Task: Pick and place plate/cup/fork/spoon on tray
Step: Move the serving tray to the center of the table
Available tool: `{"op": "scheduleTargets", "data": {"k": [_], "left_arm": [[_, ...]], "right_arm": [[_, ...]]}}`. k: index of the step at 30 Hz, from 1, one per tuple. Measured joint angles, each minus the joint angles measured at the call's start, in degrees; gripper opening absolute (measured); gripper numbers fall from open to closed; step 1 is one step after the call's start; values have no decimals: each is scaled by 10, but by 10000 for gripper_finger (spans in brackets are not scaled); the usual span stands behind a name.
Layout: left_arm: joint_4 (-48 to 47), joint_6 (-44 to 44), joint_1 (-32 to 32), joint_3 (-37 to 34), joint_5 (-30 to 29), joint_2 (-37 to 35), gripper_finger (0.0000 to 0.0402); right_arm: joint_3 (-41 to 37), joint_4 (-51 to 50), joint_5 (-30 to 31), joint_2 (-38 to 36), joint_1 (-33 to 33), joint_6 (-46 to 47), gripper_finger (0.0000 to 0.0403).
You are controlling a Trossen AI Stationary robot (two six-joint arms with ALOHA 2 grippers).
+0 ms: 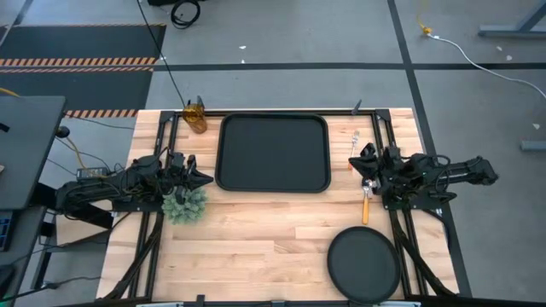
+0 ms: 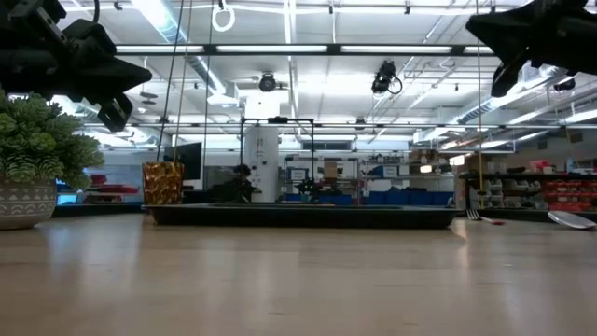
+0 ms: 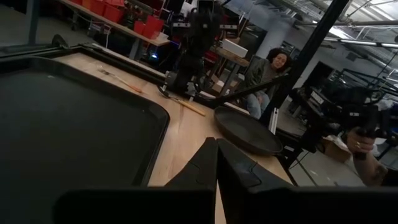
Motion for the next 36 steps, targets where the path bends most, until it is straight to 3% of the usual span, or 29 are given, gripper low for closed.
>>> {"op": "scheduleTargets", "data": {"k": [5, 10, 17, 22, 28, 32, 36], "left_arm": [[0, 0, 0, 0, 0, 0, 11], [0, 0, 0, 0, 0, 0, 11], [0, 0, 0, 0, 0, 0, 11], [-1, 0, 0, 0, 0, 0, 11], [-1, 0, 0, 0, 0, 0, 11], [-1, 0, 0, 0, 0, 0, 11], [-1, 0, 0, 0, 0, 0, 11]], "right_arm": [[46, 0, 71, 127, 55, -27, 38], [134, 0, 92, 307, 128, -91, 42], [259, -13, 158, 554, 190, -224, 83], [316, -44, 181, 670, 188, -262, 139], [379, -165, 177, 755, 157, -237, 225], [408, -245, 144, 798, 122, -184, 274], [413, -268, 102, 837, 83, -150, 295]]}}
